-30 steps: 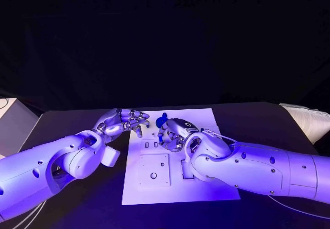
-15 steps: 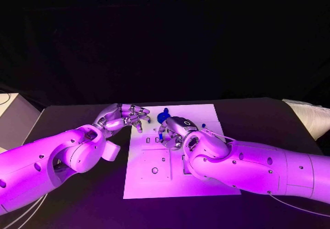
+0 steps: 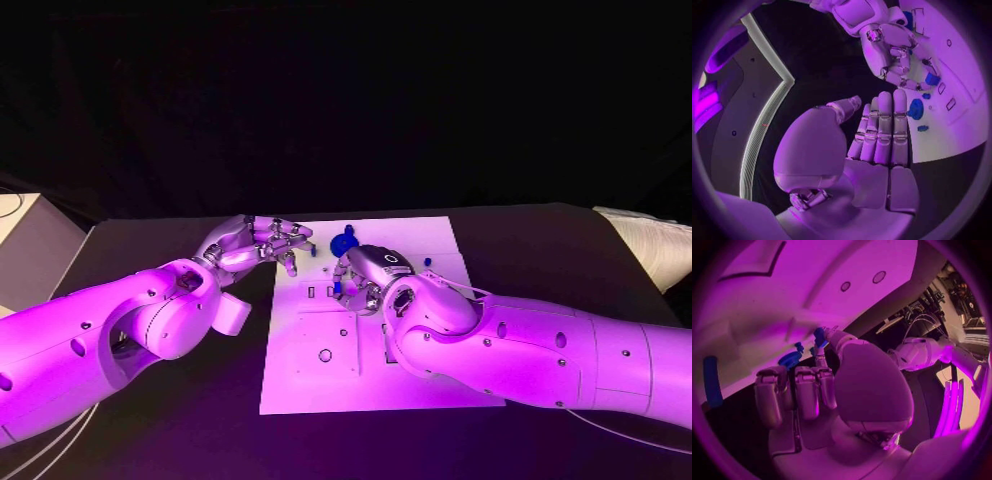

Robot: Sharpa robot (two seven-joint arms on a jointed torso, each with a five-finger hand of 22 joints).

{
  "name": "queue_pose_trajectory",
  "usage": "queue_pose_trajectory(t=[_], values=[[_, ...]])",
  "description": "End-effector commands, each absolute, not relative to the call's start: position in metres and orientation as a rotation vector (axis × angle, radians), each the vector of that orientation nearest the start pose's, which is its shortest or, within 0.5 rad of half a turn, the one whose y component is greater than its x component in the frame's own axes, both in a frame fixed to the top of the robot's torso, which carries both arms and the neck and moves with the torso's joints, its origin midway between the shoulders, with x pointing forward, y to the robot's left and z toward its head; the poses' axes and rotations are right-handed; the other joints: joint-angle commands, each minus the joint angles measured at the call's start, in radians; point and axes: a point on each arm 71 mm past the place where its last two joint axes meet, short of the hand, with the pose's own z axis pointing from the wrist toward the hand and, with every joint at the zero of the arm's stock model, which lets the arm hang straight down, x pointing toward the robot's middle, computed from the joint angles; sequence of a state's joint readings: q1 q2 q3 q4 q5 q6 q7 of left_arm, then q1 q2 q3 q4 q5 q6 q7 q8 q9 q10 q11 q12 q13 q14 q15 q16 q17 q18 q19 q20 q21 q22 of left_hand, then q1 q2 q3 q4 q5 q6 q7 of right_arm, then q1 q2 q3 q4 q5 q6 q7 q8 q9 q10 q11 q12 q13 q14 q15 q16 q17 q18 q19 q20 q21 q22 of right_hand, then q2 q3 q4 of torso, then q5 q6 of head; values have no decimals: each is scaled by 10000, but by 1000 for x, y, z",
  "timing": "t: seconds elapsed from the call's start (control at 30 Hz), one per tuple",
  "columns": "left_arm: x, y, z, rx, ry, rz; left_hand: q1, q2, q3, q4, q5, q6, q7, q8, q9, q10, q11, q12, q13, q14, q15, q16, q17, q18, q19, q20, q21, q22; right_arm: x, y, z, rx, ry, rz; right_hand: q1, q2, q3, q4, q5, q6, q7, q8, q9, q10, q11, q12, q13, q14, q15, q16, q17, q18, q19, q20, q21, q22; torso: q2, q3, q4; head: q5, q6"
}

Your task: Assemble the parts on the task board

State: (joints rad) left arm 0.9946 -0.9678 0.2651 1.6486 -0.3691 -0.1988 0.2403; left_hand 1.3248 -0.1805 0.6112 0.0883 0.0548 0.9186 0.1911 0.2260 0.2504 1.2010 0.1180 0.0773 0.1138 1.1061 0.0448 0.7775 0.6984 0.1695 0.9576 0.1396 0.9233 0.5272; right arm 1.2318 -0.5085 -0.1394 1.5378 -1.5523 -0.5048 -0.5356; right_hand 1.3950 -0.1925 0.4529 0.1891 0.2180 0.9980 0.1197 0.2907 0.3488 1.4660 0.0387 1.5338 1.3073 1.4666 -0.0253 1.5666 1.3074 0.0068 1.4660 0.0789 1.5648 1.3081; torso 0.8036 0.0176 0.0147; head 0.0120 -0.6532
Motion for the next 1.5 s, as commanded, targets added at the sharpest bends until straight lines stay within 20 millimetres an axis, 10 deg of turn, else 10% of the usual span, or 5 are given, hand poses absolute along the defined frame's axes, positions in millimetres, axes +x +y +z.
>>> queue_pose_trajectory(t=[0.03, 1.5], values=[[465, 230, -153, -8354, 15218, -15535, -120, -8, -15, 1, -9, -78, 13, -47, 16, -69, 16, -53, 9, 76, 14, 62, -6, 146, 34, 22, 49, 10, 460, -51, -189, -1023, 15980, 5911, -125, -10, -12, 2, -66, -14, -8, 26, 292, 632, 8, -44, 2195, 1042, -46, 42, 2634, -68, 1048, -48, 60, 2627, 10, -6, 1, -6, -16], [464, 229, -153, -8270, 15379, -15671, -149, -3, -20, 18, -8, -87, 6, -55, 23, -83, 14, -55, 10, 77, 16, 64, -8, 146, 26, 27, 58, 11, 465, -51, -196, -1229, 16065, 5805, -438, -387, -236, 121, -189, -291, 83, -35, 244, 478, 84, -200, 2039, 1042, 12, 42, 2634, -68, 1048, -4, 60, 2627, 2, 3, -10, 26, -157]])
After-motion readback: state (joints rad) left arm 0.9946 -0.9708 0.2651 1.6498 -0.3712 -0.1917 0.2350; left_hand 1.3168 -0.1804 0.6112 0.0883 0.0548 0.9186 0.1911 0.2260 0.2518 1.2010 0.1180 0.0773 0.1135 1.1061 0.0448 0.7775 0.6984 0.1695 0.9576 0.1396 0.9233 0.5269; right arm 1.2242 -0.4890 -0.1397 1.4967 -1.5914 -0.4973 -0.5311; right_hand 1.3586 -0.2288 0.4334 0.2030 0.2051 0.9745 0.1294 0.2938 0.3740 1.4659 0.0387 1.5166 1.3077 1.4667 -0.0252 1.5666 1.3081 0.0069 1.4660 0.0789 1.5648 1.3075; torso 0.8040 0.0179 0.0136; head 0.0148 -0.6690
